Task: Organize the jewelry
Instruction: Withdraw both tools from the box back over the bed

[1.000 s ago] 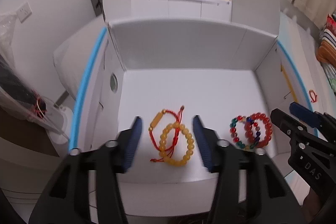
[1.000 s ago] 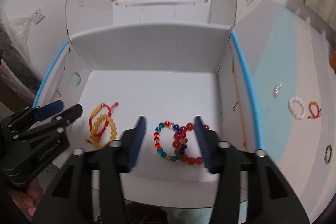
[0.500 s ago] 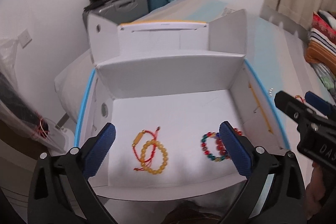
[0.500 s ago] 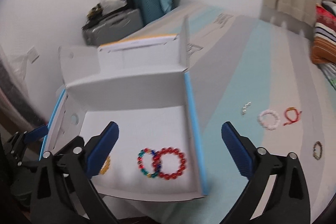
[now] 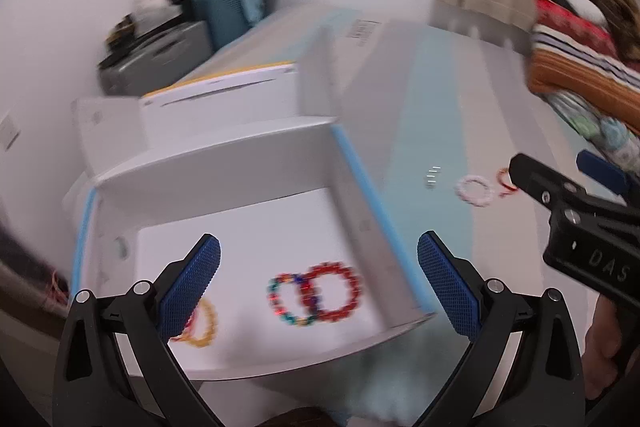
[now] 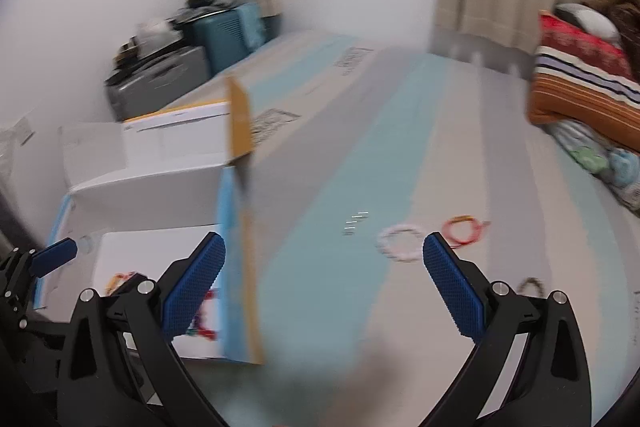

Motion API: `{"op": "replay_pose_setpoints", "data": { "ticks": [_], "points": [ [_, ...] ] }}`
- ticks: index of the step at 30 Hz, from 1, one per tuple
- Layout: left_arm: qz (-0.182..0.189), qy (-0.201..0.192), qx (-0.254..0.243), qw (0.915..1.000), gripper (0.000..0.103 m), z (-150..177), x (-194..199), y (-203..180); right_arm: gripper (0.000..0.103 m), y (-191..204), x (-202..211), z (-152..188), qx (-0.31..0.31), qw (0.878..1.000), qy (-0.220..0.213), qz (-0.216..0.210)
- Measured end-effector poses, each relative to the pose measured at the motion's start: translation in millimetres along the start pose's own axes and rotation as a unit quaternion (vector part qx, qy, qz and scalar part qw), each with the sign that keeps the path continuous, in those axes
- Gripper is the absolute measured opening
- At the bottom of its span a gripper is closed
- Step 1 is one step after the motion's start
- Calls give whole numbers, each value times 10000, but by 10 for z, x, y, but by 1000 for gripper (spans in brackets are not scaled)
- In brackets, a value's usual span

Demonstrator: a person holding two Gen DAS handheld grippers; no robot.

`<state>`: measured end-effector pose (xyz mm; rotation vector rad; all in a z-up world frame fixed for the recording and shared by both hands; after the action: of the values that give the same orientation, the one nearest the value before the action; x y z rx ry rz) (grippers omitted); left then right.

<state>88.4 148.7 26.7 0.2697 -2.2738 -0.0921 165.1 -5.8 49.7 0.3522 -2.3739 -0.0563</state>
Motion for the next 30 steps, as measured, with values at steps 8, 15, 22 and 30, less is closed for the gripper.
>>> {"op": "replay_pose_setpoints", "data": {
  "ticks": [8,15,22,30],
  "points": [
    [353,-65,-561,9978,97,-264,-168,-929,95,-1042,69,-96,-317,9977,-68,588],
    [741,-81,-814,9939,97,-399,-370,-1666,95,-1821,-46,64,-674,9931,156,943],
    [887,-43,-1137,9895,97,-527,-774,-2264,95,-2484,-273,317,-1098,9854,630,1141],
    [980,253,-1311,9862,97,-532,-1488,-2613,95,-2749,-735,541,-1398,9760,1267,1085]
  ]
}}
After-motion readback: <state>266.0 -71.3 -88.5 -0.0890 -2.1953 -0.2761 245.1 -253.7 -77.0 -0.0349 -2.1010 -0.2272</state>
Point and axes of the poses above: each gripper's, at about its wrist camera, not at the fingertips, and x roughly against the way its jaws point, y to its left, z to its underside, the point moved 7 cm from there along -x, roughly the way its jaws point, and after that the axes turned 9 degrees about -x, right-handed, at the moved point
